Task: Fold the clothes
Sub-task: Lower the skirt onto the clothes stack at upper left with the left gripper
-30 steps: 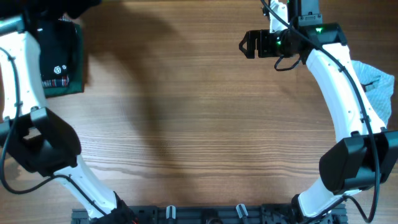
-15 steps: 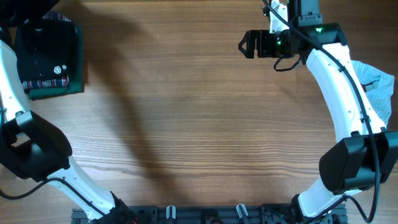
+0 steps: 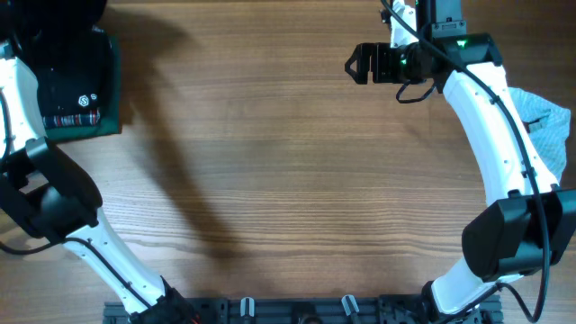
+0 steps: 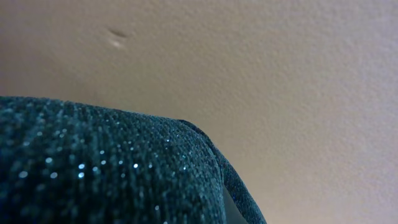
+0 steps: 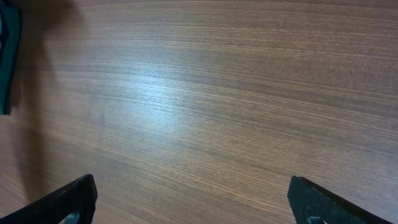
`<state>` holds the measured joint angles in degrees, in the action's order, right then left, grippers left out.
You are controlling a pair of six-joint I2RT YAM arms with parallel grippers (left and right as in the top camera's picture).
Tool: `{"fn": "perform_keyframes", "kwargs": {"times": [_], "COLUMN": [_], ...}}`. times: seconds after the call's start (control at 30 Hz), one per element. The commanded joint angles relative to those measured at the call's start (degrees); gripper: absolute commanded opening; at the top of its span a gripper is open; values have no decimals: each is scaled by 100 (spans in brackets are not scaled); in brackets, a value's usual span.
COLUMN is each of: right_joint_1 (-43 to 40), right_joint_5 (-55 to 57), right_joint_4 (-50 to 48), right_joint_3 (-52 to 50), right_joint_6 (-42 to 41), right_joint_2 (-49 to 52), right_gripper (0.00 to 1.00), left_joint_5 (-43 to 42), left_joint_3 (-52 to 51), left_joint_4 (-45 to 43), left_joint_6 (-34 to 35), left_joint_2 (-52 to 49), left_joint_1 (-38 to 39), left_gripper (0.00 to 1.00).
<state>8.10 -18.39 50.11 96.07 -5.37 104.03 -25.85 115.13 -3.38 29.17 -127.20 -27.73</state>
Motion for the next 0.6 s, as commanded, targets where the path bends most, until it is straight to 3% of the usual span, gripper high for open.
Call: {"fn": "perform_keyframes", "kwargs": {"times": [0.0,0.23,0.57], "right_joint_1": [11,11,11], "right_joint_5": [-111,-114,-111], "right_joint_4": [-42,-212,-413], "right_joint_3": [-20,-20,-20], "right_joint_6": [-83,-125,-122], "right_joint_2": [87,87,87], "right_gripper": [99,99,99], "left_joint_5": [-175,-811,-1528], "left_joint_3": [260,262,262], "left_joint_4": [50,673,2785], "left_joint_6": [-216,184,476], "left_joint_2": [74,76,76], "left_joint_1": [-31,-306,-1119], "left_gripper": [4,4,4]}}
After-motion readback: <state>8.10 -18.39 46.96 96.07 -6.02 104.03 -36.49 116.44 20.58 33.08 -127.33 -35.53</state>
